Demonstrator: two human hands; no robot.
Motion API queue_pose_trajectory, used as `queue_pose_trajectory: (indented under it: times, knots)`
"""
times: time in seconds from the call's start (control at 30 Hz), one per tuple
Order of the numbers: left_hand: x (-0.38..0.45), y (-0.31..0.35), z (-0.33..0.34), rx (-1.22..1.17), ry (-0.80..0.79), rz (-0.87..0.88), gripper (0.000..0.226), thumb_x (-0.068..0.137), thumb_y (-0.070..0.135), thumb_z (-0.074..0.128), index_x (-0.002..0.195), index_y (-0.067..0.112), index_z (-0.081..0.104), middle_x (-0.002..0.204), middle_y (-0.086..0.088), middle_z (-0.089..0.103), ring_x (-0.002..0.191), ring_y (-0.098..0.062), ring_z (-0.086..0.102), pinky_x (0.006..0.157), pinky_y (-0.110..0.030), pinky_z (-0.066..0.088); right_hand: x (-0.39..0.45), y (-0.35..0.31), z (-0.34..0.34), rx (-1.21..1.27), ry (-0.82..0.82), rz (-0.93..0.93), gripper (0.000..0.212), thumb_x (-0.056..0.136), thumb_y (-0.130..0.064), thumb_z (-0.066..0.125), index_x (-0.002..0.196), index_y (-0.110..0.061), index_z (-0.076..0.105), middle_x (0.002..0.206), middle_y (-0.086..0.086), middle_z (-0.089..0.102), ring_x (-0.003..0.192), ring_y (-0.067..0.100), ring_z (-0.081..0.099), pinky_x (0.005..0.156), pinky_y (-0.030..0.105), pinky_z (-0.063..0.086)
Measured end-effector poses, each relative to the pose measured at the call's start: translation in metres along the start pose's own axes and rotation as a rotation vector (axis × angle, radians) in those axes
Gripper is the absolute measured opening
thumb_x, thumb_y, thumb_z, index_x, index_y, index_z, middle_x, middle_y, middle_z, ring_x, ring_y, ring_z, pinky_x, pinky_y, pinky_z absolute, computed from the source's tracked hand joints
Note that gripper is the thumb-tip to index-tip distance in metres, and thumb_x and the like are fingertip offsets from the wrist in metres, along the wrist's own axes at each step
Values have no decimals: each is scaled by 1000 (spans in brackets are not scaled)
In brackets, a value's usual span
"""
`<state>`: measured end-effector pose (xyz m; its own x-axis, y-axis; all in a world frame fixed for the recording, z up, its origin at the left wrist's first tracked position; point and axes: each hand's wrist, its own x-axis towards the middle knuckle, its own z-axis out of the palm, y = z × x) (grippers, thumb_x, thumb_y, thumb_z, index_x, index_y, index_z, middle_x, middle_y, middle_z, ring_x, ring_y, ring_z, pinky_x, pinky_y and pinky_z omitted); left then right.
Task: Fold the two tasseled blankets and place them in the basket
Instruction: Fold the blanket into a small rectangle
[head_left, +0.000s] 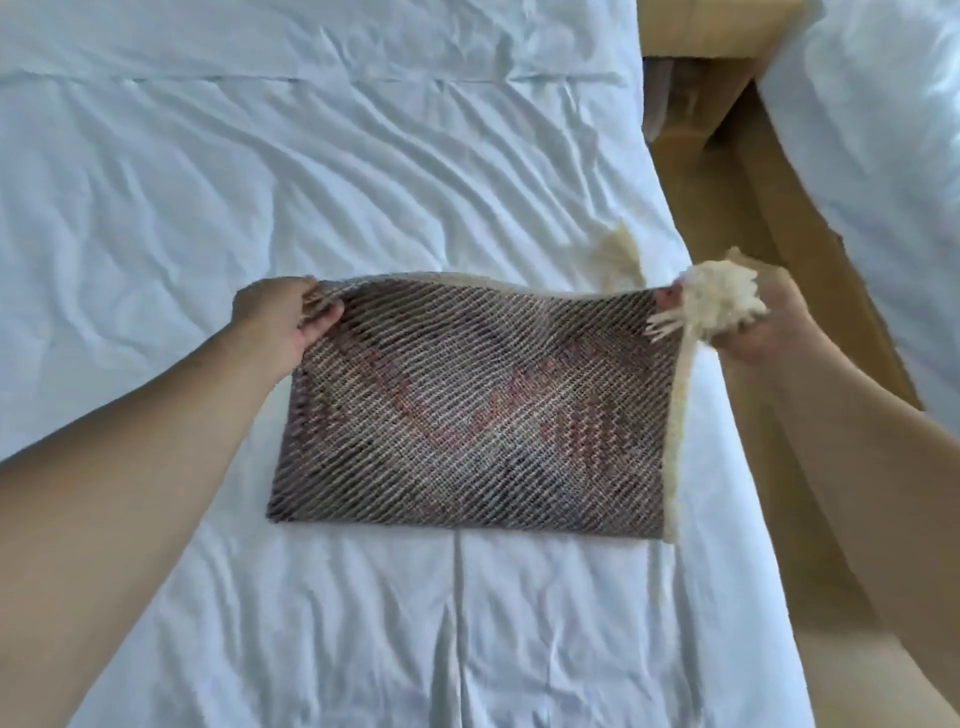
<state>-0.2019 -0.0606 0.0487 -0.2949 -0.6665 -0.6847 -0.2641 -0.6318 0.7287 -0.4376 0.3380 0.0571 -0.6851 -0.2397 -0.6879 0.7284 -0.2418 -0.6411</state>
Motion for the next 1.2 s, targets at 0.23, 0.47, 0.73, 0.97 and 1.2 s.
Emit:
queue_pose_trajectory:
  times: [0.23,0.47,0.73,0.97,1.2]
  knots:
    - [50,-85,-18,841,182,158,64,86,47,74,138,17,50,127,-4,60,109,-29,61,90,-35,49,54,69,-30,-457,202,113,95,80,-51,77,155,-14,31,122,22,50,113,39,57,93,51,52]
    - [25,-163,-100,902,173,-27,59,82,63,69,114,15,60,107,-7,62,102,-33,60,90,-41,50,-29,206,-116,-599,147,231,72,58,-43,95,112,-4,67,107,17,77,85,25,77,75,41,65]
    - [-43,-190,-175,865,114,29,36,87,50,72,93,16,62,104,-8,69,99,-35,67,91,-50,57,-104,258,-137,-489,229,201,16,88,-17,78,99,-12,67,84,1,74,72,18,69,66,34,55]
    - [-125,-252,-297,945,121,-45,37,90,47,71,106,14,63,107,-9,68,102,-34,64,83,-40,51,-219,344,-178,-673,289,326,23,82,-18,84,87,-8,63,64,6,62,55,21,56,57,29,50]
    - [-204,-277,-358,904,45,29,41,85,38,75,120,19,64,111,-2,69,104,-27,65,91,-40,52,-297,401,-157,-1415,508,280,75,71,-41,84,127,-8,46,124,22,56,114,39,54,94,45,45]
